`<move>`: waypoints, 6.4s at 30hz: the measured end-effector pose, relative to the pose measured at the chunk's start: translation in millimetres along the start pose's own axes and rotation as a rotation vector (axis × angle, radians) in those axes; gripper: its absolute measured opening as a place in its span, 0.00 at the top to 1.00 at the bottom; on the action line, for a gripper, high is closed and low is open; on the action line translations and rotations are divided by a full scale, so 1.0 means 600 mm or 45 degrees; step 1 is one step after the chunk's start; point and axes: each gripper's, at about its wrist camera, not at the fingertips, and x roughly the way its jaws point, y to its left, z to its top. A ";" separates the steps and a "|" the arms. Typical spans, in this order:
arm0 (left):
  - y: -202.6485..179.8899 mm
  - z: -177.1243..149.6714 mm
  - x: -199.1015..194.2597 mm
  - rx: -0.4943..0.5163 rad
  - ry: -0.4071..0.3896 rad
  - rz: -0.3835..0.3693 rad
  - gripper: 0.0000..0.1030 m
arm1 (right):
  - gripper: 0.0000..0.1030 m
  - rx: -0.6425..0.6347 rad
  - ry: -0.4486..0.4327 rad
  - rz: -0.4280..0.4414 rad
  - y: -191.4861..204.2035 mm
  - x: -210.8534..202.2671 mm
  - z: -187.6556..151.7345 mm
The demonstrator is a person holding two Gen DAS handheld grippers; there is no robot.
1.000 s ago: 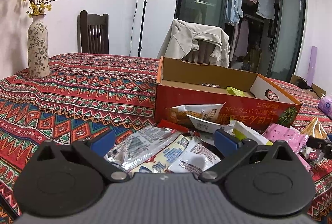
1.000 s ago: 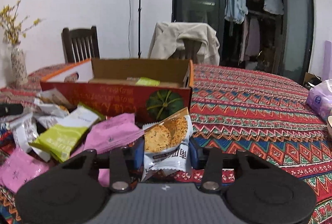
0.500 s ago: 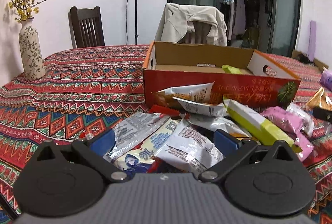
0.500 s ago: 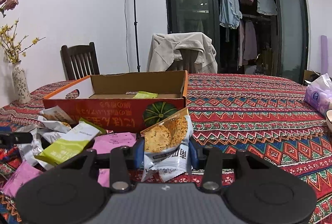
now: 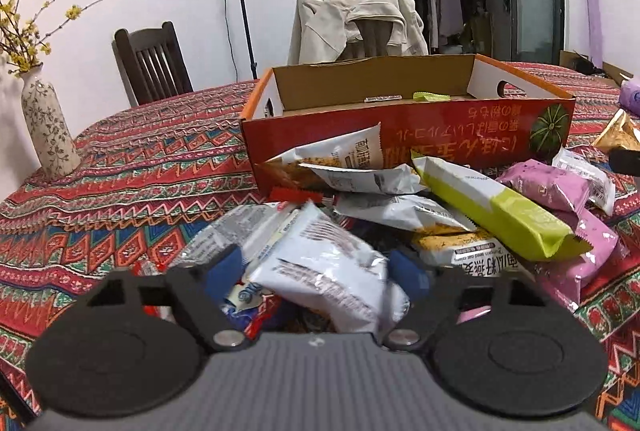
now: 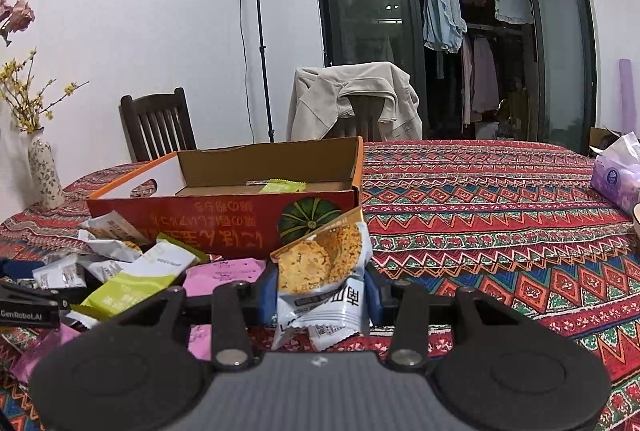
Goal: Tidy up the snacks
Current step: 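Grasp a white snack packet from the pile with the left gripper, then carry both packets over the box and open both grippers inside, then move both grippers back over the snack pile, then grasp the pink snack packet with the right gripper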
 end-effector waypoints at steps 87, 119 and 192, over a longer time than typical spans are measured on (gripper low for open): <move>-0.001 0.198 0.092 -0.170 -0.487 0.050 0.00 | 0.00 -0.016 0.006 -0.017 0.083 0.223 0.156; 0.035 0.166 -0.029 -0.193 -0.446 -0.024 0.00 | 0.00 0.009 -0.036 0.058 0.077 0.087 0.143; 0.105 0.048 -0.026 -0.279 -0.167 -0.027 0.00 | 0.39 -0.055 -0.012 0.067 0.083 0.058 0.030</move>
